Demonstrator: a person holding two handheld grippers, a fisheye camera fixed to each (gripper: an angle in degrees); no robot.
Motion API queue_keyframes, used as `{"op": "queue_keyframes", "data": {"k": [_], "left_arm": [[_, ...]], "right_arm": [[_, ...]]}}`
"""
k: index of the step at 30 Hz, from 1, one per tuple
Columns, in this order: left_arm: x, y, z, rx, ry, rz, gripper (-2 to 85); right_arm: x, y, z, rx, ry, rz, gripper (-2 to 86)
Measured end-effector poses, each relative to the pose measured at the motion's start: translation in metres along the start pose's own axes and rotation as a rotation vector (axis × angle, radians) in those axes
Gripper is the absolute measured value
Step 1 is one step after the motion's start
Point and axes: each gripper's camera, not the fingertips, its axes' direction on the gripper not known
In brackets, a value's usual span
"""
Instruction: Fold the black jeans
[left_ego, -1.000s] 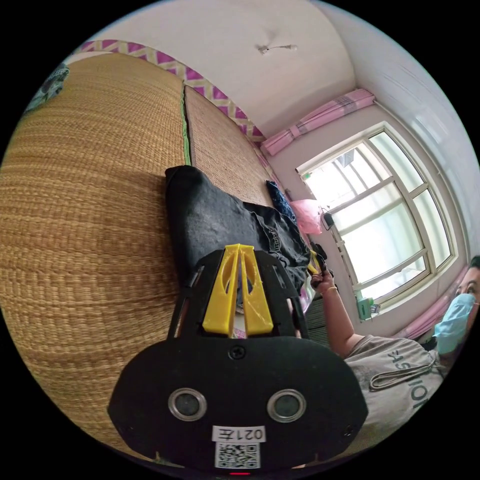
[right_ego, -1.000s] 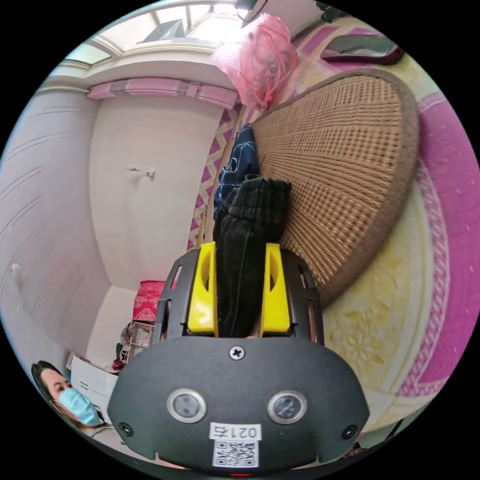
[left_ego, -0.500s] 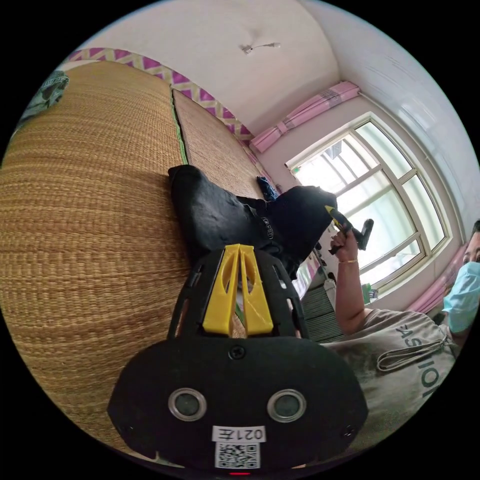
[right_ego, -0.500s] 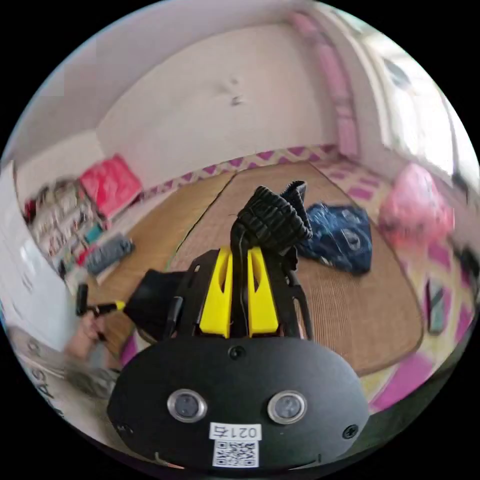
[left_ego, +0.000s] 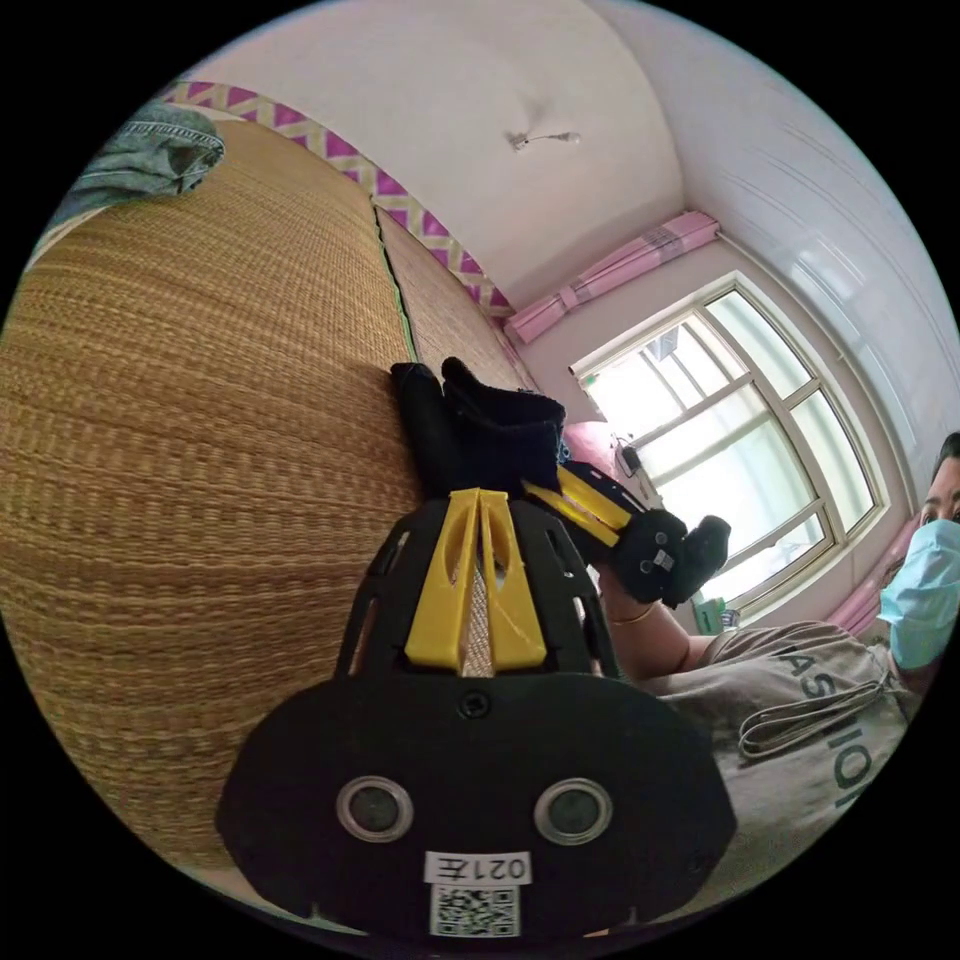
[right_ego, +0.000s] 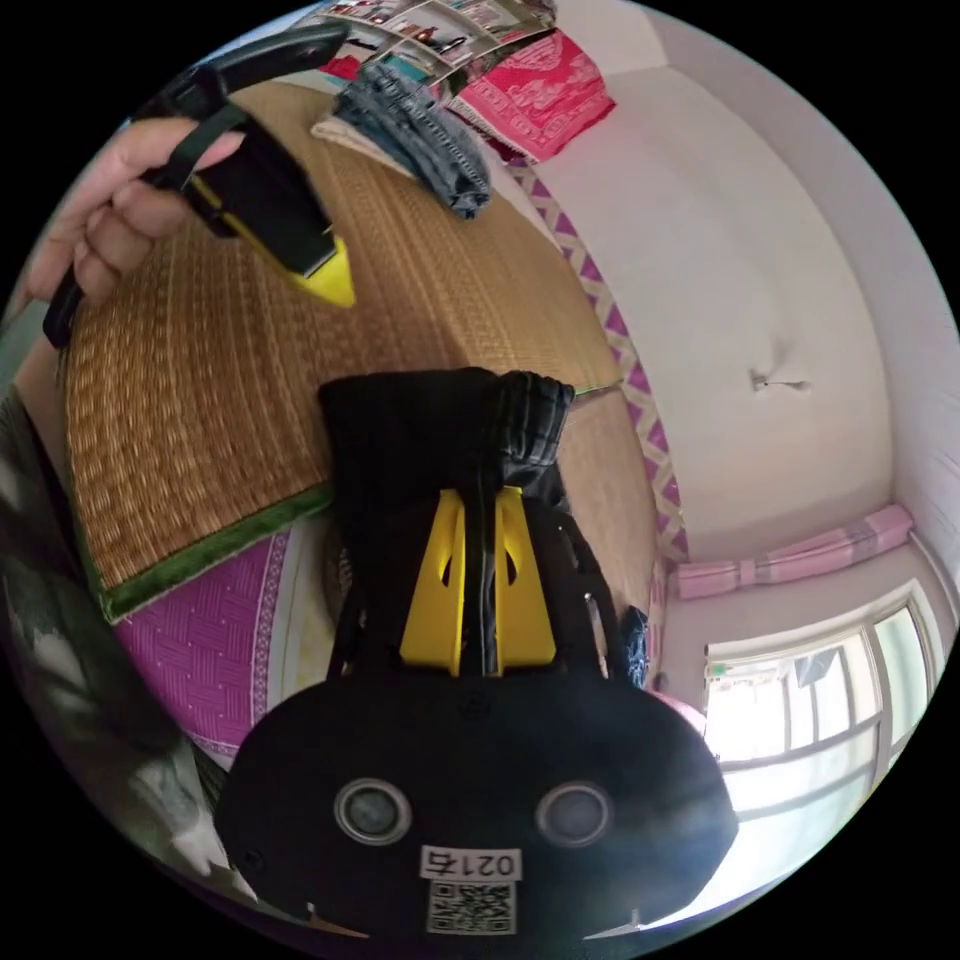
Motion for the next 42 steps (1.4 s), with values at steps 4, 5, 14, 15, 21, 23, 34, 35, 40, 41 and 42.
{"op": "queue_keyframes", "data": {"k": [4,5,14,15,21,23,34,35,40,41,42], "left_arm": [[-0.005,-0.002,-0.003,0.037,0.038,-0.01,-1.0],[-0.007,-0.003,-0.001,0.046,0.048,-0.01,-0.9],[0.028,-0.024,0.019,0.063,0.12,0.129,-1.0],[0.036,-0.028,0.024,0.053,0.141,0.159,-1.0],[0.051,-0.073,0.114,-0.168,-0.017,0.173,-0.9],[-0.018,-0.067,0.148,-0.301,-0.12,0.017,-0.9],[-0.028,-0.052,0.106,-0.082,0.138,-0.029,3.8],[-0.029,-0.054,0.104,-0.118,0.106,-0.014,10.0],[-0.057,-0.06,0.116,-0.265,0.145,-0.084,18.7],[-0.063,-0.06,0.125,-0.294,0.165,-0.11,18.8],[-0.066,-0.06,0.131,-0.314,0.155,-0.121,18.8]], "right_arm": [[0.002,-0.014,-0.015,0.036,0.023,0.01,5.2],[-0.012,-0.019,-0.009,0.04,0.025,-0.02,5.4],[0.024,0.047,-0.01,0.21,-0.228,0.256,8.2],[0.046,0.071,-0.017,0.255,-0.279,0.32,8.0],[0.128,0.198,0.021,0.184,-0.226,0.601,2.8],[0.14,0.238,0.049,0.125,-0.24,0.677,0.7],[0.258,0.384,0.135,0.092,-0.466,0.878,5.1],[0.288,0.396,0.148,0.074,-0.518,0.875,7.6],[0.384,0.47,0.262,-0.068,-0.917,0.968,12.4],[0.399,0.491,0.291,-0.058,-1.071,1.025,13.0],[0.41,0.509,0.316,-0.044,-1.193,1.081,13.5]]}}
